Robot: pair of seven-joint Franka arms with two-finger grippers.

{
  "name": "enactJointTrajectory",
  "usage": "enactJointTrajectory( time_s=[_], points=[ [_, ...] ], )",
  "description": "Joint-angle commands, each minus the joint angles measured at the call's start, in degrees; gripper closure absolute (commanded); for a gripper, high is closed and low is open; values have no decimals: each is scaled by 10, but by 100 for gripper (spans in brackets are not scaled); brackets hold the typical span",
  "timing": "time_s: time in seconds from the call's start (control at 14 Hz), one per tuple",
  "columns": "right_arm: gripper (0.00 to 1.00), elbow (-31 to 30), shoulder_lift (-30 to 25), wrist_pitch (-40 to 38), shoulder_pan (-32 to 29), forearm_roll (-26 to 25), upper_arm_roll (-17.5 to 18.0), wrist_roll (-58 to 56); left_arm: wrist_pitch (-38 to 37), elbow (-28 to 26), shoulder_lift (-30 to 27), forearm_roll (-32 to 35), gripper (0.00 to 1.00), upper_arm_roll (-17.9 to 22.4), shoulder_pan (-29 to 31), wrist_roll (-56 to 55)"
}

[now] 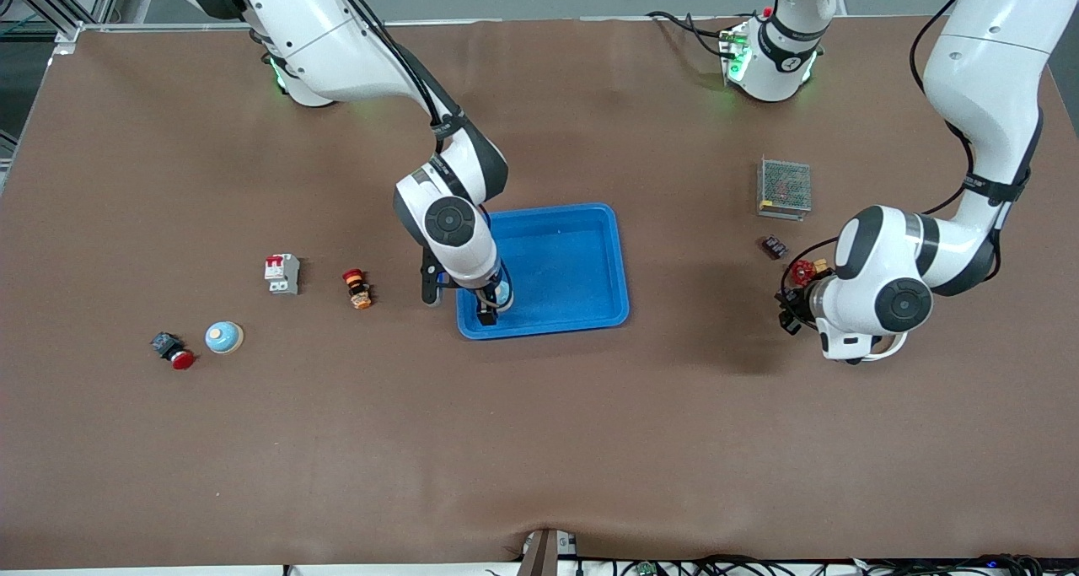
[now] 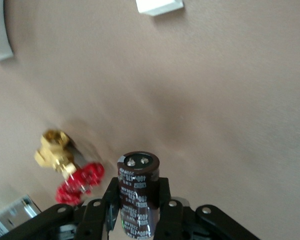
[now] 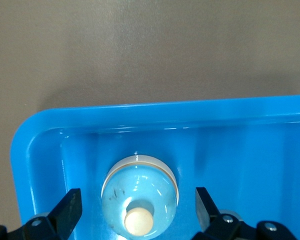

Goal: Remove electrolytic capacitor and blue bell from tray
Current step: 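Place the capacitor with the left gripper while the right gripper grasps the bell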

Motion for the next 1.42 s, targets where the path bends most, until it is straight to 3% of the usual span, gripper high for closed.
enactJointTrajectory(
  time_s=[0.0,0.14,0.21,0.28,0.36,0.5,0.64,0.71,0.78,0.93,1.07,1.35],
  points=[
    [0,19,15,-2,10,-10,-6,17,7,-13,-5,12,100,-7,20,47],
    [0,21,17,-2,10,-24,-6,16,13,-10,3,11,100,-7,21,69],
    [3,23,20,-2,10,-26,-6,16,24,-10,8,13,100,-7,28,78],
    [13,23,23,-1,11,-28,-6,15,33,-11,12,16,100,-7,32,84],
    [30,27,27,-2,11,-37,-6,15,35,-10,14,21,100,-7,32,85],
    [100,29,29,-2,10,-53,-5,15,36,-8,23,34,100,-7,31,85],
    [100,36,27,-5,10,-47,-4,16,38,-5,31,50,100,-7,32,85],
    [100,43,25,-8,10,-46,-4,14,38,-4,32,57,95,-6,28,84],
    [100,50,23,-13,6,-46,-2,11,38,-2,32,70,81,-7,24,84],
    [100,72,19,-44,1,-45,1,4,38,2,32,74,40,-7,25,83],
    [100,104,15,-122,-11,-42,9,-54,32,5,28,74,0,-7,23,73],
    [100,111,-20,-190,-57,-10,9,-228,4,23,13,65,0,-16,22,73]
  ],
)
